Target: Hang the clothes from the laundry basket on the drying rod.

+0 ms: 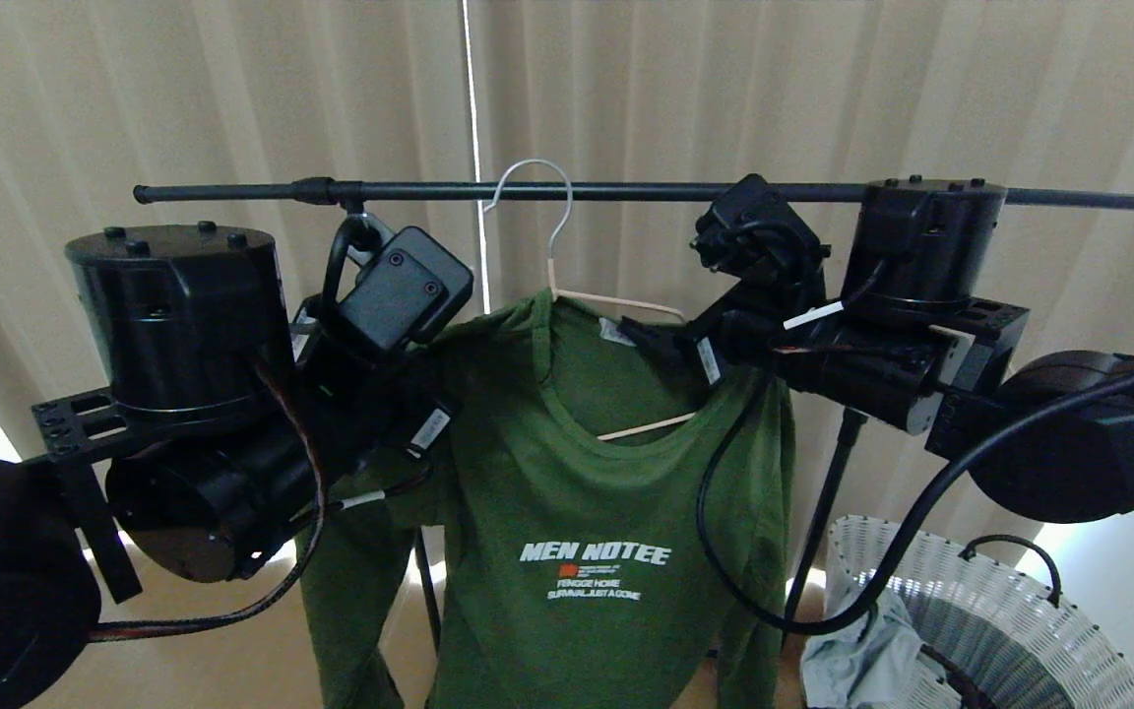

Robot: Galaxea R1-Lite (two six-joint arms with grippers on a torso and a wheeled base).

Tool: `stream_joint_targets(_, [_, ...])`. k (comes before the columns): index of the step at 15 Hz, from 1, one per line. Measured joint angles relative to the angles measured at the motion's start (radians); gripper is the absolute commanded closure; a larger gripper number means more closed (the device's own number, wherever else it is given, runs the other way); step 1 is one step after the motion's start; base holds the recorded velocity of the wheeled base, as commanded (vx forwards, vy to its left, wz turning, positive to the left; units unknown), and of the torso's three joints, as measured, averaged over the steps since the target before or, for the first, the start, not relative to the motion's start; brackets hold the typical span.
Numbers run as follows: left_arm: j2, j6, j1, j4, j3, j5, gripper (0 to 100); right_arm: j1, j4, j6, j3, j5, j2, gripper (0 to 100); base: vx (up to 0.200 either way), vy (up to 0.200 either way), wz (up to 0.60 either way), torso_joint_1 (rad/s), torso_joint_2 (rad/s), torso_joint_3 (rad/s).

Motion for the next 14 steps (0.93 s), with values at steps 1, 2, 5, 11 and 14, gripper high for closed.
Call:
stream_joint_targets(1, [0.000,0.001,-0.004,0.000,0.000,0.000,100,0.007,-0.001,0.000,0.000,0.000,0.001,100,0.000,0.000,0.00,0.000,0.00,0.000])
stream_joint_targets(2, [0.000,0.001,-0.006,0.000,0.000,0.000,100,0.013,-0.002,0.000,0.003,0.000,0.000,100,0.000,0.000,0.00,0.000,0.00,0.000])
stream_joint_targets(5, [0.000,0.003,-0.007,0.000,0.000,-0.001,100,0.024,-0.003,0.000,0.010,0.002,-0.002,100,0.000,0.000,0.00,0.000,0.00,0.000])
stream_joint_targets(11, [-0.001,-0.005,-0.002,0.000,-0.005,0.000,100,0.035,-0.008,0.001,0.024,0.000,-0.008,100,0.000,0.000,0.00,0.000,0.00,0.000])
stream_joint_targets(14, [-0.005,-0.010,0.000,0.000,-0.005,-0.027,100,0.034,-0.009,0.002,0.042,0.000,-0.026,100,0.000,0.000,0.00,0.000,0.00,0.000])
